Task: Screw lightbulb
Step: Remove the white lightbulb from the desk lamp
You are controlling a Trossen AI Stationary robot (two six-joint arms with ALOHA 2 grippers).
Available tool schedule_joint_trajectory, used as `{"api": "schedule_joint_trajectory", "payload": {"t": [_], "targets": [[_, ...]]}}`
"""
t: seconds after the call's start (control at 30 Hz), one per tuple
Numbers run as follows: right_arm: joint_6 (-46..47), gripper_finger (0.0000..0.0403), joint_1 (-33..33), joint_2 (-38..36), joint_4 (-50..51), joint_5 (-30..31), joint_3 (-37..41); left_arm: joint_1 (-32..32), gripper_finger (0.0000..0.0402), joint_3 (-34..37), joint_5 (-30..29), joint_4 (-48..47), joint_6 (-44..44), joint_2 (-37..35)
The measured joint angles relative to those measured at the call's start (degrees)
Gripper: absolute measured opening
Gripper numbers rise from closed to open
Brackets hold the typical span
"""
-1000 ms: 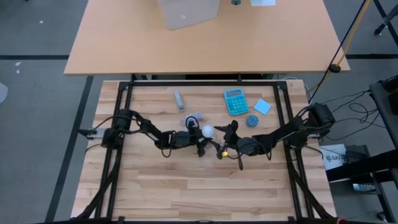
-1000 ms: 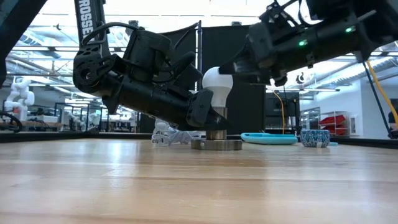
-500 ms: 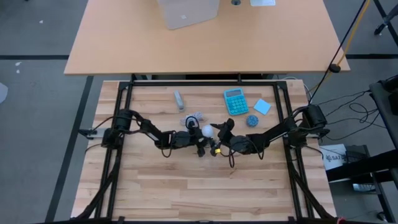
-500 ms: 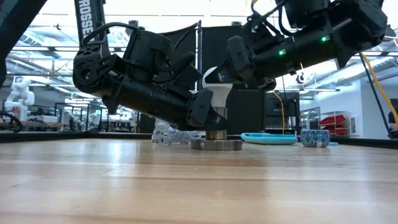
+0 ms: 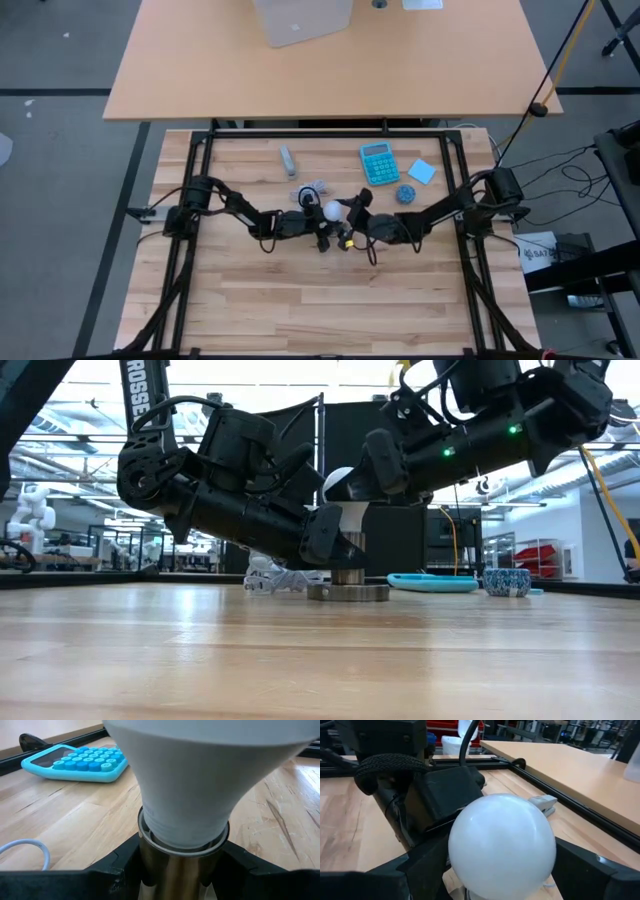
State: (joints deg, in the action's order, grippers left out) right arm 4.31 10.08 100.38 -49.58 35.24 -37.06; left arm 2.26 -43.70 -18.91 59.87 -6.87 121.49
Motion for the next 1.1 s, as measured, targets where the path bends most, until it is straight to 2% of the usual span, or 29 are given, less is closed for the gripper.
{"api": "schedule_joint_trajectory", "payload": {"t": [0.17,0.37,0.5,0.8,1.1], "targets": [[-1.0,0.0309,-0.7,0.0,0.0,-1.8,0.0,0.0,0.0182,0.0,0.0,0.0,0.2,0.0],[-2.6,0.0263,-0.9,-0.1,0.0,-3.3,0.0,0.0,0.0182,0.0,0.0,0.0,0.2,0.0],[-4.8,0.0263,-1.2,-0.1,0.1,-4.7,0.0,0.0,0.0182,0.0,0.0,0.0,0.3,0.0],[-8.7,0.0274,-4.7,-0.4,1.7,-16.2,0.0,0.5,0.0182,0.2,-0.3,0.0,0.2,0.0],[-13.2,0.0278,-8.2,-4.5,8.6,-28.6,0.0,1.8,0.0182,0.5,-0.3,-0.4,0.2,-0.1]]}}
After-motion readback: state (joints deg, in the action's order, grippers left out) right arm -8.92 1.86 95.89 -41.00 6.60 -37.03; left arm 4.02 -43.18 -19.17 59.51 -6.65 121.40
